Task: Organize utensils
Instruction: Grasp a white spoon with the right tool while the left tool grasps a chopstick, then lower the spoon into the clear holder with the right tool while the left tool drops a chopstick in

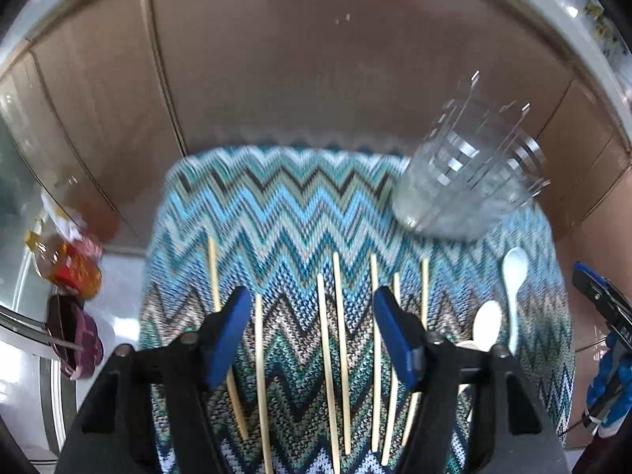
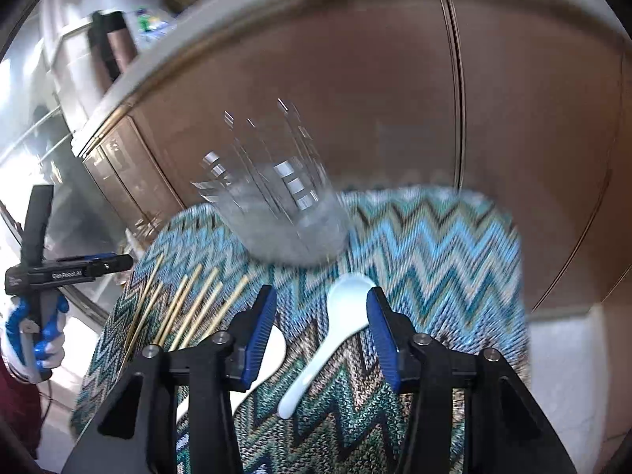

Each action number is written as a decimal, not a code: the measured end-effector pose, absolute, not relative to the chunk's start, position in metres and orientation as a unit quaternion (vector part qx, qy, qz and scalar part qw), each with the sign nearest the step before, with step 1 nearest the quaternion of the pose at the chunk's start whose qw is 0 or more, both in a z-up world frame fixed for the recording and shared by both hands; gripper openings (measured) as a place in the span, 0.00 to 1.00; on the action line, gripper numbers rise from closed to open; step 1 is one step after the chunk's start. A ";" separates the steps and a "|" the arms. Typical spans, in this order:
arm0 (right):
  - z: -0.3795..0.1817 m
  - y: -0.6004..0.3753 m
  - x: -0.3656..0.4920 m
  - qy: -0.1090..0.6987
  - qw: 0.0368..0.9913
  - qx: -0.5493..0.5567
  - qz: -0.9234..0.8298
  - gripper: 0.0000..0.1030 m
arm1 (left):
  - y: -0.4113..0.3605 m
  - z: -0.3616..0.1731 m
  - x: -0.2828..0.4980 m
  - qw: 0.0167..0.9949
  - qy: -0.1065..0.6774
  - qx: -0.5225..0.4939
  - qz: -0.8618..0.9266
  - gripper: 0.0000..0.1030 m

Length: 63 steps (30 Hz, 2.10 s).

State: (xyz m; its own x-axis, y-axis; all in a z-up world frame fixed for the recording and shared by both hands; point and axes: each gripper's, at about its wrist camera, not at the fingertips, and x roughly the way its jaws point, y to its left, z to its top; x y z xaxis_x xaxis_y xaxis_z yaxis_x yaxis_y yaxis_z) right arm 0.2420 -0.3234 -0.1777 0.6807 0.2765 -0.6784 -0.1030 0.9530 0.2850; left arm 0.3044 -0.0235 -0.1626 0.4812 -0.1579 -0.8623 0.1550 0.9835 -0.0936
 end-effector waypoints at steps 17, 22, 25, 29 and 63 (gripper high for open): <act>-0.249 -0.349 0.312 0.480 0.853 0.140 0.151 0.24 | -0.030 -0.229 0.355 0.790 0.608 -0.009 -0.074 0.20; -0.258 -0.342 0.321 0.496 0.841 0.135 0.168 0.23 | -0.033 -0.236 0.360 0.782 0.618 -0.003 -0.081 0.16; -0.262 -0.344 0.329 0.511 0.829 0.135 0.180 0.21 | -0.042 -0.243 0.365 0.776 0.626 0.017 -0.080 0.15; -0.266 -0.341 0.338 0.515 0.824 0.133 0.193 0.09 | -0.056 -0.248 0.375 0.775 0.626 0.017 -0.079 0.05; -0.026 -0.257 0.236 0.080 0.993 -0.047 0.073 0.07 | -0.055 0.047 0.282 0.975 0.142 -0.127 -0.115 0.04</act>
State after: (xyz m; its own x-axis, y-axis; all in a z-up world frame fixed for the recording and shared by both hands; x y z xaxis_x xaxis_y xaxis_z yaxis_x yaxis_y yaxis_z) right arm 0.2363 -0.2570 -0.0261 0.9768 0.1366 -0.1651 -0.1517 0.9850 -0.0823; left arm 0.2825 -0.0549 0.0468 0.9331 -0.2603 -0.2482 0.1880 0.9413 -0.2803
